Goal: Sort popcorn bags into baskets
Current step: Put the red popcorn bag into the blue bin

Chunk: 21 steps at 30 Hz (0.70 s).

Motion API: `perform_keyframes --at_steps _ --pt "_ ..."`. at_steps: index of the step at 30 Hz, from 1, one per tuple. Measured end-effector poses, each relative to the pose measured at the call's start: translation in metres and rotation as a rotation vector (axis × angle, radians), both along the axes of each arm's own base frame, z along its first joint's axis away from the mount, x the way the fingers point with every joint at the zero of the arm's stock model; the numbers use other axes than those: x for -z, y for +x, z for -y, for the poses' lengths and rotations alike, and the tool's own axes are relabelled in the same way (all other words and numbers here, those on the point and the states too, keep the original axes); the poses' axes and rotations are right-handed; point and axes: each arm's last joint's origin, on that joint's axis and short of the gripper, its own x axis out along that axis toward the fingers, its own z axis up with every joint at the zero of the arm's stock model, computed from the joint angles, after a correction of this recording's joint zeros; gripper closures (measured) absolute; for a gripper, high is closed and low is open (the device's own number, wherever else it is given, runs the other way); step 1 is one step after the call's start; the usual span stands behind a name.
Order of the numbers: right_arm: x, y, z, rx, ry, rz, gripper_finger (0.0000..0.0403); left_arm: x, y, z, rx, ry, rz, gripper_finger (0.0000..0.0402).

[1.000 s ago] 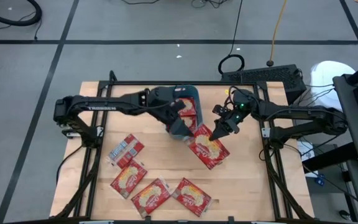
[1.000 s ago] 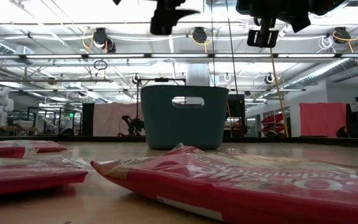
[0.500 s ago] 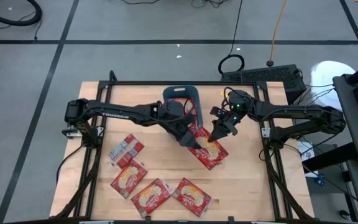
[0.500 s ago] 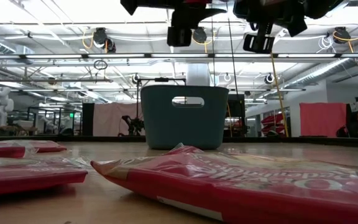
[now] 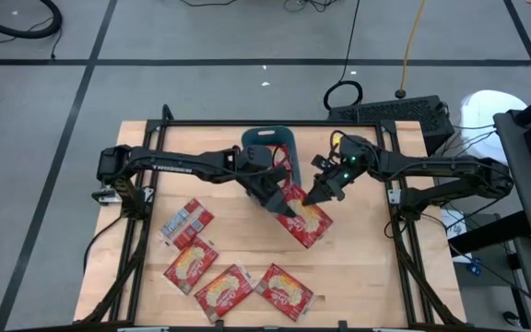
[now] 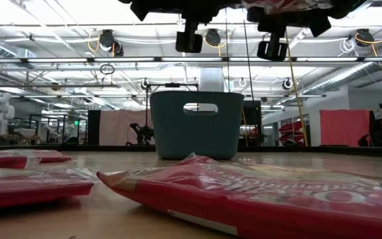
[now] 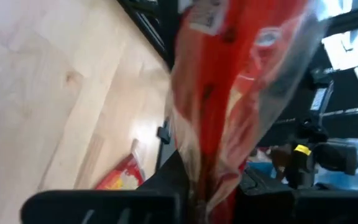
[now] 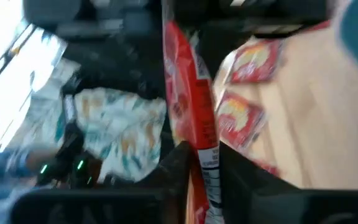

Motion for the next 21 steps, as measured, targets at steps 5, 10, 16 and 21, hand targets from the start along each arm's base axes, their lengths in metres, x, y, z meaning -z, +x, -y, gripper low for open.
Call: perform_keyframes --at_steps 5,10,16,21 --pt "-0.019 -0.01 0.005 0.253 -0.012 0.064 0.0274 -0.024 -0.016 -0.011 -0.047 0.029 0.05 0.0368" --pt "-0.047 -0.028 0.01 0.573 -0.03 0.226 0.0219 -0.051 -0.041 -0.033 -0.153 0.131 0.105 0.0381" --pt "-0.07 -0.048 0.009 0.877 -0.063 0.374 0.0196 -0.076 -0.064 -0.065 -0.292 0.175 0.182 0.036" --pt "-0.081 -0.052 0.004 1.119 -0.054 0.482 0.0195 -0.085 -0.08 -0.086 -0.392 0.177 0.178 0.0367"
